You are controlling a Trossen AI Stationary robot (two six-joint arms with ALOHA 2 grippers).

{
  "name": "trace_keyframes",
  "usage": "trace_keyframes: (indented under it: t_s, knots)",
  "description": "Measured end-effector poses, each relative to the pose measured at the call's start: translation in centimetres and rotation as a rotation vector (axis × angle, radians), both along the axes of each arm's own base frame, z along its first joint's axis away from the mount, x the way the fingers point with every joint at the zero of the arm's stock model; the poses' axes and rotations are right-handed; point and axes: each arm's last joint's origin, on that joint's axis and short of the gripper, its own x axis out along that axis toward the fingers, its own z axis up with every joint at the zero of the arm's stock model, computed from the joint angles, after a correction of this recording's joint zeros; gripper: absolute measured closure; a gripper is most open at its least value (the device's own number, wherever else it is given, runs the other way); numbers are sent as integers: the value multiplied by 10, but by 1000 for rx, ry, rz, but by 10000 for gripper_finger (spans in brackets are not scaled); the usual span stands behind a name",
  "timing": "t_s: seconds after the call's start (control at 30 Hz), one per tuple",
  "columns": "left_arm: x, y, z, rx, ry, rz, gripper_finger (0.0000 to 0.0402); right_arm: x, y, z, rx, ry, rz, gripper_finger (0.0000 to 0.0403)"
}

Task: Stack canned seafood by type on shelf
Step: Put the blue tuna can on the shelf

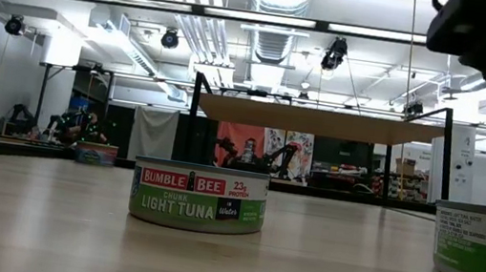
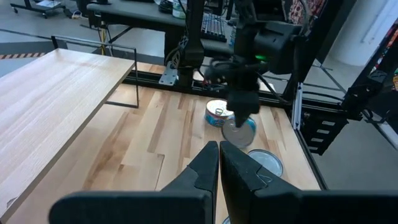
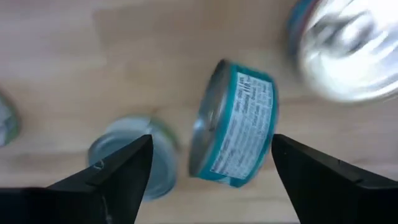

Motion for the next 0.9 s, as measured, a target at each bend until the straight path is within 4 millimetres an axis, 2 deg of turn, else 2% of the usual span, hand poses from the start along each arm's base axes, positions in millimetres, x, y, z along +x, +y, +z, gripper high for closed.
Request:
trace_keyframes:
  t_s: [0.23, 0.47, 0.6, 0.8, 0.9]
  knots:
    - [0, 0, 0, 0, 0, 1, 401, 2, 22, -20, 51, -32, -46, 88]
    - [0, 1, 0, 7, -3, 23, 401, 16, 37, -34, 15, -17, 59, 117]
    - [0, 1, 0, 7, -4, 24, 401, 27, 44, -37, 2, -13, 98, 169]
    - [0, 1, 0, 7, -4, 24, 401, 32, 47, -36, -7, -10, 130, 282]
    - [0, 1, 0, 7, -4, 24, 401, 29, 45, -33, -22, 4, 143, 282]
